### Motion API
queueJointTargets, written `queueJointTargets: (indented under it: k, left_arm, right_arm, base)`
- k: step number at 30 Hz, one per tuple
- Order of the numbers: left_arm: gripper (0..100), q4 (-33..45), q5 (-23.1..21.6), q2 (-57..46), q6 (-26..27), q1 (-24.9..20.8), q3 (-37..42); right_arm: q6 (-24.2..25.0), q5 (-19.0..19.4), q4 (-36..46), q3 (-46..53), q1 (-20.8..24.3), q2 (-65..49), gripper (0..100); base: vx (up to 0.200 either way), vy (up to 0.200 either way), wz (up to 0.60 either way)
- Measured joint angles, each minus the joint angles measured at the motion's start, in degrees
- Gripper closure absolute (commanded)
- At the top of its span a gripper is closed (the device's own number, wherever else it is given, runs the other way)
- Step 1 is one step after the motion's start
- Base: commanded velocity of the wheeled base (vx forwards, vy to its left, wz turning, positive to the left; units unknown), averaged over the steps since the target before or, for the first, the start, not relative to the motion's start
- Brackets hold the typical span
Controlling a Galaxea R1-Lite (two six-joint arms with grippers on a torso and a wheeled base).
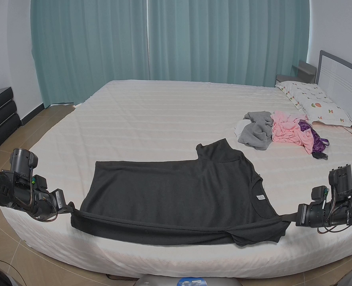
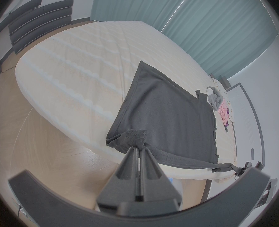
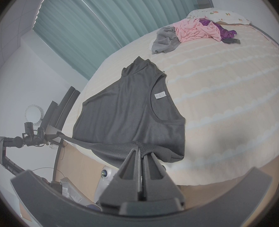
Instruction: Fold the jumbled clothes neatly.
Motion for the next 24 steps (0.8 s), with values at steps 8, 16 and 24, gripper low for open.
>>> queueJointTargets:
  k: [8,16,24]
  left_arm:
    - [100,0.52,0.17,0.16,-0.02,0.00,-0.67]
    - [100,0.72,0.02,-1.50,0.01,1.27,-0.04]
    - [100,0.61,-0.33,-1.69,-0.10,1.77,-0.30]
  right_arm:
    - [0.46,0.05,-0.06,-0.88,-0.12,-0.17,100]
    - [1.65,0.02,0.00,-0.74,0.49,-2.32,100]
    - [1.94,0.02,-0.41,-1.77,0.13,-1.02,100]
  base:
    - [0.000,0.000,0.00]
    - [0.000,0.000,0.00]
    - [0.000,0.000,0.00]
